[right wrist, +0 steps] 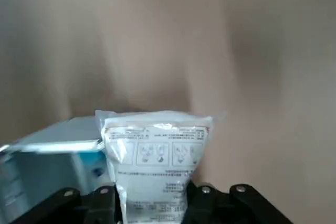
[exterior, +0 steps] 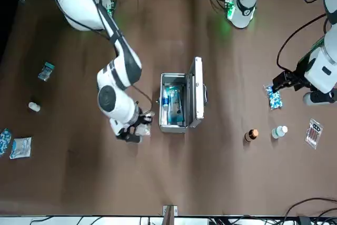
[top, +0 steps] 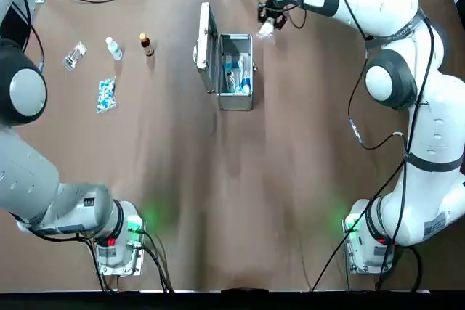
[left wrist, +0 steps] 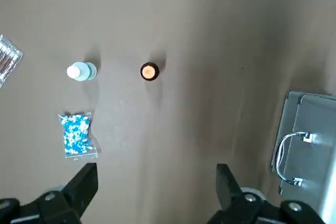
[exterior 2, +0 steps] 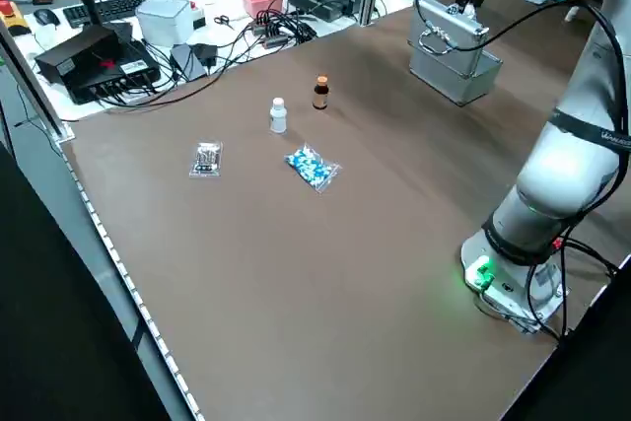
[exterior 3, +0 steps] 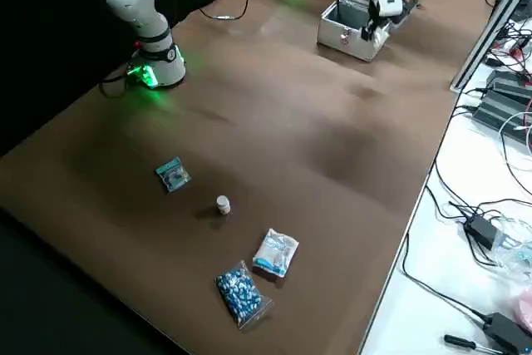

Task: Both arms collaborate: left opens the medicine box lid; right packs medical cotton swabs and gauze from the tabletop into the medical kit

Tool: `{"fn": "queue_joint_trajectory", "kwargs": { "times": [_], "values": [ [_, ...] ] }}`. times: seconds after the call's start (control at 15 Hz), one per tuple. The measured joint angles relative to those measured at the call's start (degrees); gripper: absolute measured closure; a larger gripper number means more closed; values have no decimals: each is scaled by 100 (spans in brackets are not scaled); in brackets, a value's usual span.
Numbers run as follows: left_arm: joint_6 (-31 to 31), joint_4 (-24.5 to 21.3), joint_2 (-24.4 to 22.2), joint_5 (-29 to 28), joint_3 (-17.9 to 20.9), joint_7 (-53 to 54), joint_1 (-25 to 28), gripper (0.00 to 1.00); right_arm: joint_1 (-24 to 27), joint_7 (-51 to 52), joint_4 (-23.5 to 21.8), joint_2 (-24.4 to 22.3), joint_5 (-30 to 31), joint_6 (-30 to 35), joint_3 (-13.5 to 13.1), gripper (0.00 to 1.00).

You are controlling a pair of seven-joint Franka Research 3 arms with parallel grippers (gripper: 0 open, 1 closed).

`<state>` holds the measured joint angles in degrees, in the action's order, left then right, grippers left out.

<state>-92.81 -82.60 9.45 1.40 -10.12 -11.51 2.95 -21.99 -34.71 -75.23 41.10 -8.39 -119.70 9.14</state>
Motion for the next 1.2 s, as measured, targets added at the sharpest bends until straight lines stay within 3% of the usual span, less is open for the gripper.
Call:
{"fn": "queue_joint_trajectory", "kwargs": {
  "times": [0.2,0.53,0.93,1.0,1.2],
  "values": [
    [-1,0,0,-1,-2,0,0,0,-77,-506,27,3,0,1,449,70],
    [-1,0,0,-24,-6,1,-3,0,-575,-969,26,71,0,-11,535,58],
    [-32,0,0,-26,-16,1,-35,0,-731,-1004,26,83,9,-14,535,6],
    [-44,0,0,-29,-16,1,-35,0,-732,-1004,27,83,10,-14,534,0],
    [-48,0,0,-36,-16,5,-29,0,-732,-1004,32,83,10,-14,532,0]
  ]
}}
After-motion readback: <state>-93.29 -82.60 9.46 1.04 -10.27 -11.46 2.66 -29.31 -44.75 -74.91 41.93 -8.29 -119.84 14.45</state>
